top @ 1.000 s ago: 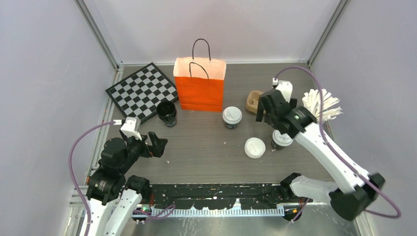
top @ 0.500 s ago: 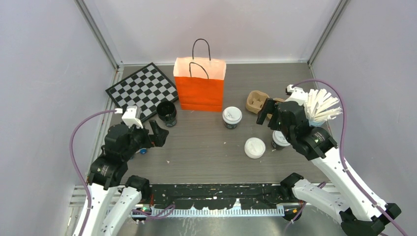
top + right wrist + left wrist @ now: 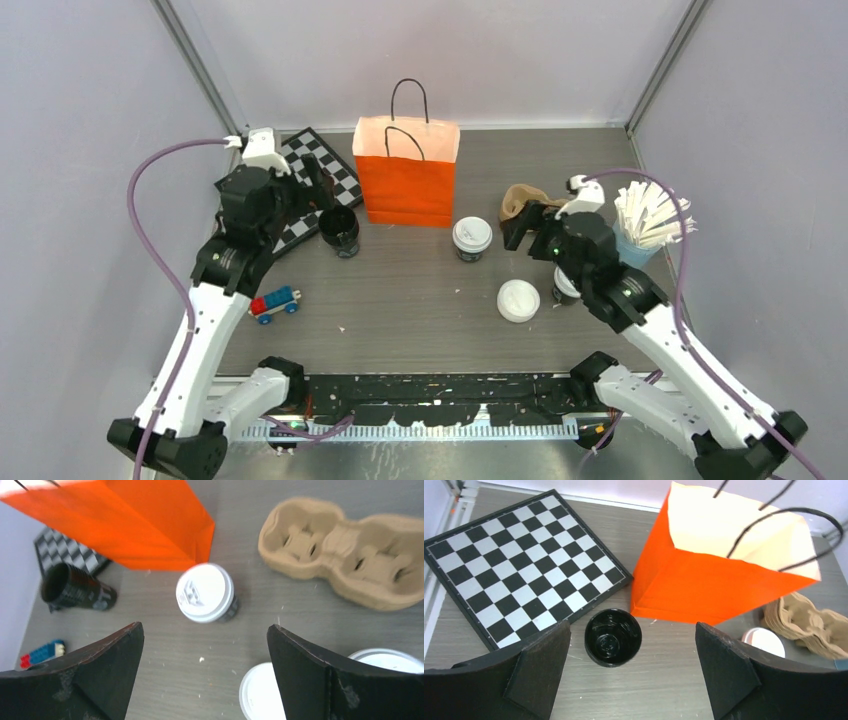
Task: Pack the takeout coffee
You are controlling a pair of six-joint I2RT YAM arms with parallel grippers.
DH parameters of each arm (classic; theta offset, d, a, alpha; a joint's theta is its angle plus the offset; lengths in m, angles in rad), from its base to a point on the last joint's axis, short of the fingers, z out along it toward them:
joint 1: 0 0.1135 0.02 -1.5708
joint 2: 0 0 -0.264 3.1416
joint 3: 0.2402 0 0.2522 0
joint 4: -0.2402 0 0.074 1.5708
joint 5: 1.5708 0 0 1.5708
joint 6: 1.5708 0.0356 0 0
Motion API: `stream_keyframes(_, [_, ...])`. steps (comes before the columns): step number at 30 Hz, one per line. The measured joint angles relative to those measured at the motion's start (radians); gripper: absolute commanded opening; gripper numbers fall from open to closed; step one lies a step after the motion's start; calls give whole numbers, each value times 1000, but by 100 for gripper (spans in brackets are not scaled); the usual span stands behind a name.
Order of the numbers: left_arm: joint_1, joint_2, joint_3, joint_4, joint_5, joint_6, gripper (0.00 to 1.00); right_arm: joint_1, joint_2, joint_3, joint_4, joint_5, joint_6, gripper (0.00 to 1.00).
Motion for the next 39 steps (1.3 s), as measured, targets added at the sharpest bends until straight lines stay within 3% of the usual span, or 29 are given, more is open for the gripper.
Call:
stream_keyframes(4, [0,62,3,71,-74,-14,95,0,75,-37,-18,-69,45,94])
stream_keyframes(8, [0,131,34,102,-125,-29,92,1,5,-48,-97,-90,110,93])
stream_keyframes(13, [1,282,162,113,-55,-51,90,1,-55,68,-250,-88,162,93])
stream_keyframes(20, [1,493,322,103,27,-28,77,1,-8,313,-488,-86,128,93])
stream_keyframes(29, [5,685,383,97,56,12,58,1,-106,342,-665,-49,103,93])
stream_keyframes(36, [5,755,417,119,146,74,29,1,-79,343,-705,-31,137,93])
stream_keyframes(39, [5,774,446,130,173,84,8,1,-31,360,-731,-27,146,93])
